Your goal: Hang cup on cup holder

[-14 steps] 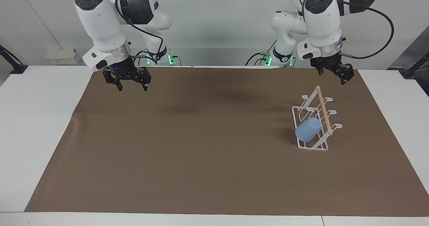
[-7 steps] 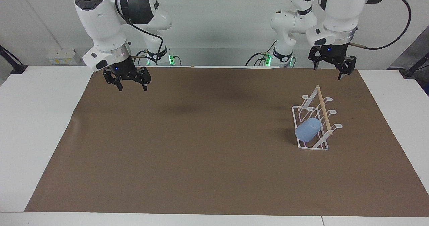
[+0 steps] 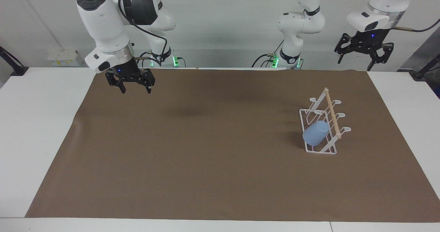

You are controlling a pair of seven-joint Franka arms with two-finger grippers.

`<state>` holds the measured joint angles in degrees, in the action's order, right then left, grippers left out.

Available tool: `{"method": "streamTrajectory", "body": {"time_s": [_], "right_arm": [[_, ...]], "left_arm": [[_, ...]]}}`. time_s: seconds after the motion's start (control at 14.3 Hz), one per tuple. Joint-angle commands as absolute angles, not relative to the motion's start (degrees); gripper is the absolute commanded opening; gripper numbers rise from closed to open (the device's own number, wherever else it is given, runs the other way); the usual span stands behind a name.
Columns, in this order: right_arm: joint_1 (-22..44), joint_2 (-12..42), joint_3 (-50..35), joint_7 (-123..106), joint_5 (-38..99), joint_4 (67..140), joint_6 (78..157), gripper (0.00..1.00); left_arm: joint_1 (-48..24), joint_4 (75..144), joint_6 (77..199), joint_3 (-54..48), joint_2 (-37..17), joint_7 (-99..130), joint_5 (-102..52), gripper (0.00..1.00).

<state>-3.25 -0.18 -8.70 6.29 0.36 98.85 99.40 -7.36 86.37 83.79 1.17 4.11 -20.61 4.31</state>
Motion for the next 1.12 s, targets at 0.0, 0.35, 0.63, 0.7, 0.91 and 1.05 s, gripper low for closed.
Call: {"method": "streamTrajectory", "body": {"time_s": [0.0,0.35,0.63,0.7,0.91,1.05], "right_arm": [[-4.0,-1.2,-9.3,6.9,0.4,99.9,100.0,1.00],[-4.0,-1.2,-9.2,6.9,0.4,99.8,100.0,1.00],[-4.0,-1.2,-9.3,6.9,0.4,99.8,100.0,1.00],[-4.0,-1.1,-9.2,6.9,0.4,99.8,100.0,1.00],[-4.0,-1.1,-9.3,6.9,0.4,99.8,100.0,1.00],[-4.0,-1.1,-9.3,6.9,0.4,99.8,100.0,1.00]], "left_arm": [[-4.4,82.2,81.1,1.9,0.6,-15.6,-2.1,1.00],[-3.8,83.7,80.3,1.4,2.5,-15.0,-1.2,1.00],[-3.5,87.9,80.9,1.6,4.7,-14.9,1.7,1.00],[-3.7,88.1,81.5,1.5,4.7,-14.9,3.9,1.00],[-4.0,88.2,81.7,1.4,4.8,-14.5,4.5,1.00],[-3.6,88.2,82.4,1.3,4.8,-13.7,4.1,1.00]]}}
